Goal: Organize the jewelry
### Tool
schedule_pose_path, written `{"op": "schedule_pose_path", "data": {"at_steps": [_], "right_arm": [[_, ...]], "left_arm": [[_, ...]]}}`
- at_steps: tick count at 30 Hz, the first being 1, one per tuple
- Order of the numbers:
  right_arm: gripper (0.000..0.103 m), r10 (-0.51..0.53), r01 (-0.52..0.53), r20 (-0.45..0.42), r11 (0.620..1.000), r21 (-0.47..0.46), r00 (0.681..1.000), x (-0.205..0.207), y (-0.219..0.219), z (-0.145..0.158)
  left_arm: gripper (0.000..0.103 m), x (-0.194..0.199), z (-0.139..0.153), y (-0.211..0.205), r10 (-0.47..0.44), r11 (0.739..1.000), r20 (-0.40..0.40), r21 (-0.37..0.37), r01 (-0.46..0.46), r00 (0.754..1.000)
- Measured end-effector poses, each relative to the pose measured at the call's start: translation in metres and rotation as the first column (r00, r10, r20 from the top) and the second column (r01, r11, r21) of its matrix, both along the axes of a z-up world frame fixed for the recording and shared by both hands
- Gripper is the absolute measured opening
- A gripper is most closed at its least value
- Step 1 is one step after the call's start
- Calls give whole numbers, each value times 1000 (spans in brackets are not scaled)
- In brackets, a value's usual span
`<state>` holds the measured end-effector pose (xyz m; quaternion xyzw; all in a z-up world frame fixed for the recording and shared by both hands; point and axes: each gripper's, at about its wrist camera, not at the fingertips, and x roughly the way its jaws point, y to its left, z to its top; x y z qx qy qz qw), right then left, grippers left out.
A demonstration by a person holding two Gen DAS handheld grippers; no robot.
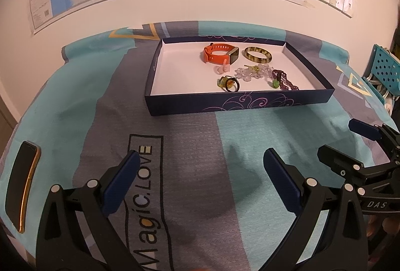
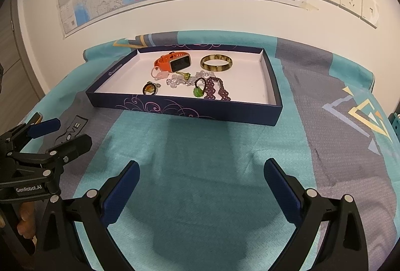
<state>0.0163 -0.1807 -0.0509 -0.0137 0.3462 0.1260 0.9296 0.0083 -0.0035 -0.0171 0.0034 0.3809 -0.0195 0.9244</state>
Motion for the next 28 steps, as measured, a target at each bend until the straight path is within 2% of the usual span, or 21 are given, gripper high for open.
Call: {"op": "schedule_pose_path", "data": {"at_steps": [15,20,23,26,28], "right_arm": [[96,0,0,-3,1000,2,1000,0,0,0],[96,2,-2,-2,1000,3,1000,-1,1,0],[96,7,-7,-2,1000,0,1000,-1,-1,1],[96,5,-5,-14,1000,-5,1000,5,-15,2],[96,-39,37,-35,999,-35,999,16,-35,1]], "left_arm": [[97,0,-2,1,-2,1000,-2,-5,2,1000],[97,-2,-2,-3,-24,1000,3,-9,24,1000],[97,-1,-4,-4,-41,999,-20,-26,40,999],[97,1,-6,0,-37,999,-34,-30,36,999],[97,3,-6,8,-24,999,-37,-33,23,999]]}}
